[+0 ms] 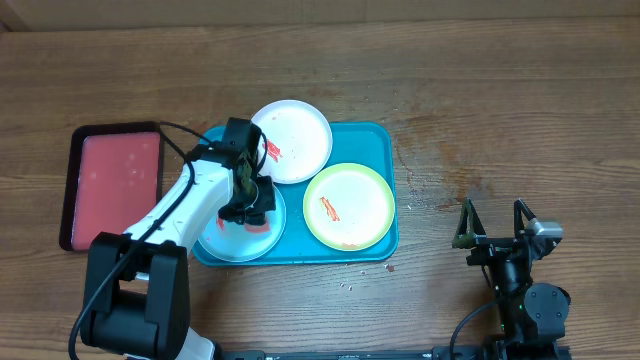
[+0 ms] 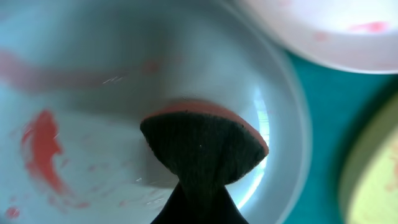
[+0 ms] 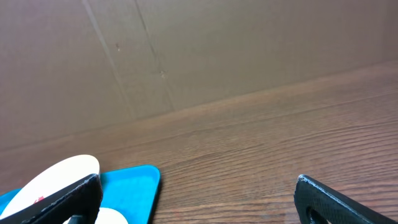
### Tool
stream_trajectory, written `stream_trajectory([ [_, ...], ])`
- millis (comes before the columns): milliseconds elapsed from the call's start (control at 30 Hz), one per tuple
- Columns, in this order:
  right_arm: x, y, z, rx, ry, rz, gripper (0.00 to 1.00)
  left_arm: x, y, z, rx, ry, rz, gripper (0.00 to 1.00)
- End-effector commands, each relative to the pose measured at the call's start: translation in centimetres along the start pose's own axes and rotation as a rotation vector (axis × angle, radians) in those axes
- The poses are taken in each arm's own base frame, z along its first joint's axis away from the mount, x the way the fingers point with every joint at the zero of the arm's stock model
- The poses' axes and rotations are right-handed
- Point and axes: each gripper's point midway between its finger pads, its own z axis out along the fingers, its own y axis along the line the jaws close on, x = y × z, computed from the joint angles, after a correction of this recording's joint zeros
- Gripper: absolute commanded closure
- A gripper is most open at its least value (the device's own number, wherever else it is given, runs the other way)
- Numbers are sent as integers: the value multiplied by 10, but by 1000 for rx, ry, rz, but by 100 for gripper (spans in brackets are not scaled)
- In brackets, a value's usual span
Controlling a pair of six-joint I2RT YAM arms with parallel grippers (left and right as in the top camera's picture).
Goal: Clean dirty plates on tray and stack at the side
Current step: 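Carry the sponge over the light-blue plate with the left gripper, then reach the right gripper to the light-blue plate's rim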
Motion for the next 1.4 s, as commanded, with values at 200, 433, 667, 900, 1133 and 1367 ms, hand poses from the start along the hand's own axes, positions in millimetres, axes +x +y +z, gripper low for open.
stream_trajectory([
  [200, 1, -3, 0, 10, -9, -4, 0, -13, 14, 0, -76, -50, -72, 16],
  [433, 1, -3, 0, 10, -9, -4, 0, -51, 5, -80, -7, -143, -103, 14],
  [667, -21, -11, -1, 67, -101, -17, 0, -74, 51, -178, 74, -364, -370, 5],
  [900, -62, 54, -16, -318, -209, 271, 0, -55, 82, -181, 31, -317, -457, 0],
  [1133, -192, 111, -84, -500, -535, -1, 0, -54, 83, -169, 15, -274, -459, 0],
  [1367, -228, 120, -49, -301, 54, -39, 0, -55, 83, -168, 15, -271, -459, 0],
])
